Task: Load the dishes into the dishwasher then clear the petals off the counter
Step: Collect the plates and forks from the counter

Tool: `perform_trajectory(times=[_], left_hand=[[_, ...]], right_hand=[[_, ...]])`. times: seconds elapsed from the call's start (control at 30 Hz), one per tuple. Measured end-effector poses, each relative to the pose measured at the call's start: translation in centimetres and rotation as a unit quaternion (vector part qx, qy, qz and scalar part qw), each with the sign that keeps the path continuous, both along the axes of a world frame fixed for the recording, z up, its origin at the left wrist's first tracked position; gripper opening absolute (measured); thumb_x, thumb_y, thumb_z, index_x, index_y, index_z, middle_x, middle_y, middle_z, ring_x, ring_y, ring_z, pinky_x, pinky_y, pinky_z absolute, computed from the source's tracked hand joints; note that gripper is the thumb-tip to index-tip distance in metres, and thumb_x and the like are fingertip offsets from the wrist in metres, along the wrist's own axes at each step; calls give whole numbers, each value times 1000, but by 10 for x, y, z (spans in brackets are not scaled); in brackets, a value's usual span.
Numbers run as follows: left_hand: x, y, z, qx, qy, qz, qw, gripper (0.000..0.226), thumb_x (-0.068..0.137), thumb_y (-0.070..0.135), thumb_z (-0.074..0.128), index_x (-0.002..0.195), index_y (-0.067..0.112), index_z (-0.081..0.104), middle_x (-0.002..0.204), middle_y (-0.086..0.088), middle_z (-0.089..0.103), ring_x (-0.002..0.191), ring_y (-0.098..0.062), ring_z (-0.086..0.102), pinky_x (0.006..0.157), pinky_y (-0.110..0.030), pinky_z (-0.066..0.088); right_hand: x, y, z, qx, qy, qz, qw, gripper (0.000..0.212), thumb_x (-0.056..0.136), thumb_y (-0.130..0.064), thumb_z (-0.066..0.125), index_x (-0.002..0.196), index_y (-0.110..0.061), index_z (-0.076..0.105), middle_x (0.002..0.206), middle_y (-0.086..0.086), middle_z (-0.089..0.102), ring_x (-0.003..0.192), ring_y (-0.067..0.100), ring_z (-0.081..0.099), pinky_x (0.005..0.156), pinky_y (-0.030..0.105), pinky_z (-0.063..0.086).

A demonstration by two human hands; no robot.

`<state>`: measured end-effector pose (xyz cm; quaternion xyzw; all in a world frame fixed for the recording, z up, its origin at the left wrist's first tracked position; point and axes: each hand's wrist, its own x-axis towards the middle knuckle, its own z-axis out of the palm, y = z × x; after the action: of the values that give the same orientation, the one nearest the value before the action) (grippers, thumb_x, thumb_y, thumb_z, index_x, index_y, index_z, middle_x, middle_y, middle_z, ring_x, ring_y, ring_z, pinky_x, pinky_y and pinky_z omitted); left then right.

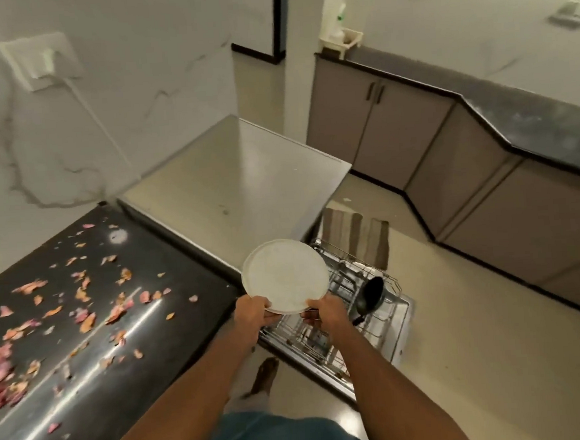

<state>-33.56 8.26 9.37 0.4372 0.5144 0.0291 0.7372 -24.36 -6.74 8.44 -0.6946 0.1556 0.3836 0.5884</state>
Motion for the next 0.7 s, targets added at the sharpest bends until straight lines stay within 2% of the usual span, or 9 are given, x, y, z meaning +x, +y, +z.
perform_trajectory(times=[0.13, 0.2, 0.27, 0.33, 0.4, 0.47, 0.6, 0.7], left_hand=[[45, -16, -12, -16, 8, -66, 998, 47, 87, -17, 50, 132, -5, 44, 119, -29, 60, 83, -43, 72, 56, -42, 62], [66, -24, -16, -21, 13, -99, 995, 51, 87, -19, 49, 134, 1, 44, 111, -24, 61, 76, -39, 71, 56, -44, 63], [84, -30, -24, -30, 24, -131, 991, 50, 88, -18, 50, 136, -4, 45, 103, -22, 62, 76, -38, 71, 61, -46, 63], [97, -35, -33, -36, 36, -166, 985, 52, 88, -18, 48, 138, -4, 44, 114, -27, 62, 80, -40, 71, 60, -44, 63], [104, -37, -40, -39, 54, -190, 979, 48, 88, -18, 47, 134, -2, 45, 123, -29, 58, 85, -41, 69, 56, -41, 63], [111, -36, -50, -45, 74, -214, 973, 44, 89, -17, 48, 131, -4, 47, 122, -28, 58, 86, -41, 69, 54, -40, 62], [120, -33, -74, -57, 124, -248, 959, 47, 88, -17, 48, 132, 0, 48, 118, -25, 60, 84, -39, 69, 59, -42, 62], [123, -31, -89, -62, 158, -274, 947, 42, 89, -17, 48, 126, 2, 49, 121, -25, 60, 82, -36, 69, 50, -36, 59]], right_hand=[[25, -27, -10, -8, 14, -63, 998, 24, 95, 6, 63, 119, 4, 61, 84, 20, 72, 58, 25, 68, 61, 39, 60], [37, -39, -17, -17, 22, -95, 995, 25, 94, 6, 63, 119, 2, 62, 85, 20, 72, 59, 25, 68, 63, 39, 61], [44, -50, -22, -27, 32, -125, 991, 23, 94, 6, 63, 117, 2, 63, 86, 21, 73, 62, 26, 68, 65, 40, 62], [47, -57, -28, -38, 40, -152, 987, 21, 93, 7, 62, 112, 1, 63, 83, 21, 73, 63, 27, 68, 60, 37, 60], [46, -60, -35, -42, 54, -175, 982, 18, 92, 9, 61, 109, 2, 63, 77, 19, 71, 59, 26, 67, 56, 34, 58], [43, -60, -45, -45, 73, -198, 976, 19, 91, 10, 60, 109, 5, 62, 73, 19, 69, 57, 25, 65, 56, 34, 57], [35, -60, -66, -59, 120, -235, 963, 19, 94, 8, 59, 113, 7, 62, 81, 21, 67, 62, 26, 65, 56, 34, 59], [27, -59, -84, -64, 147, -254, 954, 20, 97, 6, 58, 117, 4, 60, 85, 20, 68, 63, 24, 65, 57, 33, 60]])
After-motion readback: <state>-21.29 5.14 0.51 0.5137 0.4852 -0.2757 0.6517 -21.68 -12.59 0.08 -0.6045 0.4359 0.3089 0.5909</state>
